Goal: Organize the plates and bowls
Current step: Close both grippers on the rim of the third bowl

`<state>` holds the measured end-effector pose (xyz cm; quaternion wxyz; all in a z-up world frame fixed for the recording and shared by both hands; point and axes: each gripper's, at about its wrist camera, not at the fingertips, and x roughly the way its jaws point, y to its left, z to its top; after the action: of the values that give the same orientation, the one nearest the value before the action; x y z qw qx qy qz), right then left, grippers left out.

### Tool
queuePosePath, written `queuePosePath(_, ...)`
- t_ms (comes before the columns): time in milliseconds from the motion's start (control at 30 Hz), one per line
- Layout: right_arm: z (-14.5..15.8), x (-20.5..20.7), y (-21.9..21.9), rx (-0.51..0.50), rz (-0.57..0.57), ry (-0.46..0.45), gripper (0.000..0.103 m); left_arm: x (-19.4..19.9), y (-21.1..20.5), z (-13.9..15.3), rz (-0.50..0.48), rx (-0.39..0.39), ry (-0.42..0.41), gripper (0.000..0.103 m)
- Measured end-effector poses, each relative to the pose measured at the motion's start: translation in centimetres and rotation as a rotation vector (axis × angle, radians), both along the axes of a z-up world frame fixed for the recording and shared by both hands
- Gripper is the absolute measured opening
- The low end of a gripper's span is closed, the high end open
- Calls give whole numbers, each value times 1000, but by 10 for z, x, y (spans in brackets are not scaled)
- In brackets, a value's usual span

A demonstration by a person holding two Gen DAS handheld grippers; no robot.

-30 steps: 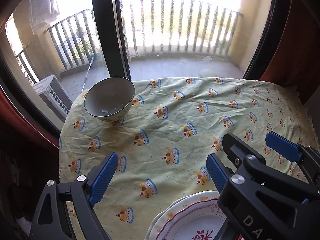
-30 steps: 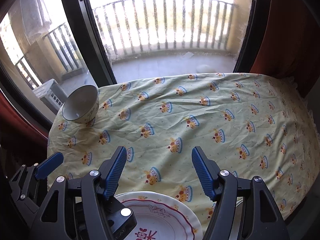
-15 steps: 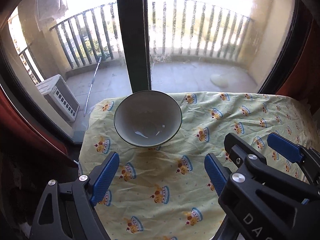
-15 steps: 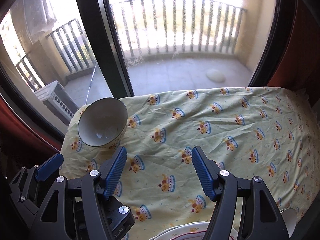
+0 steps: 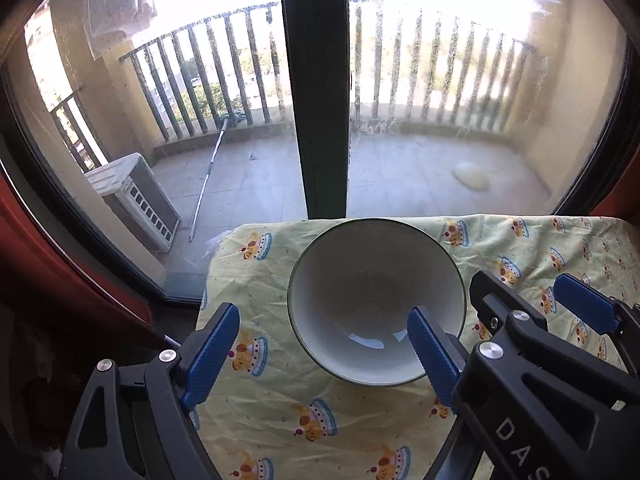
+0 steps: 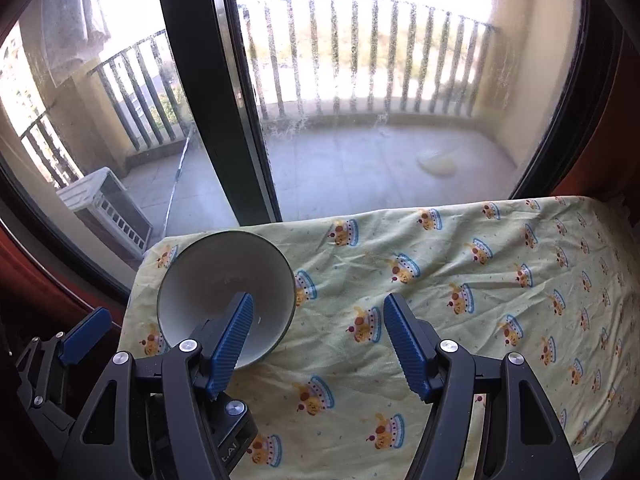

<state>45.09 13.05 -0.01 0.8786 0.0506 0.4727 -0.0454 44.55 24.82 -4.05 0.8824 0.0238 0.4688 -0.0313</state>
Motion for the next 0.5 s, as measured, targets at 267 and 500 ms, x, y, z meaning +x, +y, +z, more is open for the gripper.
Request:
queuePosePath(267, -27, 29, 10, 4, -14, 16, 71, 28, 9, -25, -6, -28, 29, 68)
queuePosePath(500, -50, 48, 11, 41, -21, 43, 48, 45, 10, -44, -10, -52, 62, 46)
